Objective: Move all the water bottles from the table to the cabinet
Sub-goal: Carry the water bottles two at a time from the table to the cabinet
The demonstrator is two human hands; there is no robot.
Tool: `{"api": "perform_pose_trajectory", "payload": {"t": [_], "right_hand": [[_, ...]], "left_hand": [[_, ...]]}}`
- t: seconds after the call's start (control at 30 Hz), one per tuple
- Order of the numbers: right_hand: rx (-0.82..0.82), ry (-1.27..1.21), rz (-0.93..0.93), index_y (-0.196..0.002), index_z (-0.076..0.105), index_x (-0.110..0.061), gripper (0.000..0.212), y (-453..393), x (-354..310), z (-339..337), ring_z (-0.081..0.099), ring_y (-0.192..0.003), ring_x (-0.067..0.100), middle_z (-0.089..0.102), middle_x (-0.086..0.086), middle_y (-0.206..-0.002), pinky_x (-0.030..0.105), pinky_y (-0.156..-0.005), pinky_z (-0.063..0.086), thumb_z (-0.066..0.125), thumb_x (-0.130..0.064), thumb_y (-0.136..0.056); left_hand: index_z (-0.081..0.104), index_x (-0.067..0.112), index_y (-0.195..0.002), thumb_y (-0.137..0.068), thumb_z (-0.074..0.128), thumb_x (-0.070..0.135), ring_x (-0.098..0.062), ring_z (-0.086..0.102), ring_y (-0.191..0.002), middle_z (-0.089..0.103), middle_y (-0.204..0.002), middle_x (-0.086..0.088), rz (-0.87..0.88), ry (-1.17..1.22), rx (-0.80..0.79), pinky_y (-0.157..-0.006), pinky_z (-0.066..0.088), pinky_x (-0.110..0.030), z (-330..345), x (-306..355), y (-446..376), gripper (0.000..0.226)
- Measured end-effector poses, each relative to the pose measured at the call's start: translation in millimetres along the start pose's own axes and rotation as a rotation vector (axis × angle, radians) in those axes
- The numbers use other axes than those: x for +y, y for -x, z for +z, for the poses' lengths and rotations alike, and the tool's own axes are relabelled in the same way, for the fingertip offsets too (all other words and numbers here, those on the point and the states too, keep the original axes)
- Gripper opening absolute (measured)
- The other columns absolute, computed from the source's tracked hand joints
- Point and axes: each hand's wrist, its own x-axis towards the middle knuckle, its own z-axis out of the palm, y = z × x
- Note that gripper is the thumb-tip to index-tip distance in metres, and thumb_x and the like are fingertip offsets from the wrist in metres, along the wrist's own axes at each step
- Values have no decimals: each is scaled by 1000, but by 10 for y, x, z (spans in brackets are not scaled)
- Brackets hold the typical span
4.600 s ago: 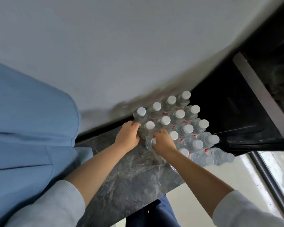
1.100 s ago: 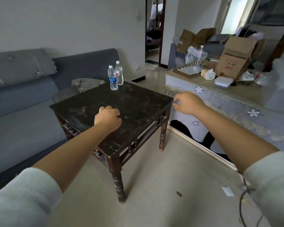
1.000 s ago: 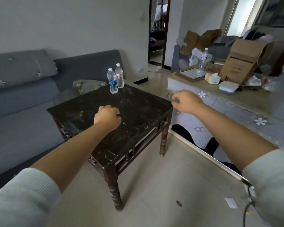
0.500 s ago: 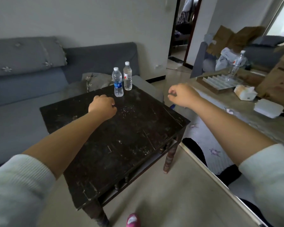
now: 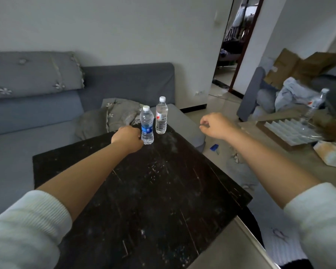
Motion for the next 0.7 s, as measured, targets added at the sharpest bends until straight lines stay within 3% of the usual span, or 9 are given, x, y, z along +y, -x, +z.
{"api": "perform_pose_trajectory", "payload": {"t": [0.23,0.43,0.7], "right_hand": [[-43,-58,-51,-118,60,-4,32,-1026,161,166,57,-115,30,63,16,-122,37,-97,48,52,-20,-92],[-40,-83,-187,-115,62,-8,30,-2062,255,338,58,-112,30,64,14,-120,36,-93,48,52,-21,-89],[-158,-201,-358,-133,44,-9,48,-3329,258,757,44,-127,33,39,17,-140,36,-102,39,55,-16,-87]], "left_hand": [[62,7,-116,-90,49,19,-32,57,-110,62,-117,-16,-56,36,51,-84,49,-37,59,87,-750,32],[61,6,-111,-88,50,16,-31,58,-104,61,-113,-16,-185,66,58,-72,45,-33,166,265,-1497,27],[48,7,-124,-91,52,26,-35,54,-113,57,-122,-17,-390,98,24,-86,47,-40,392,502,-2308,39]]}}
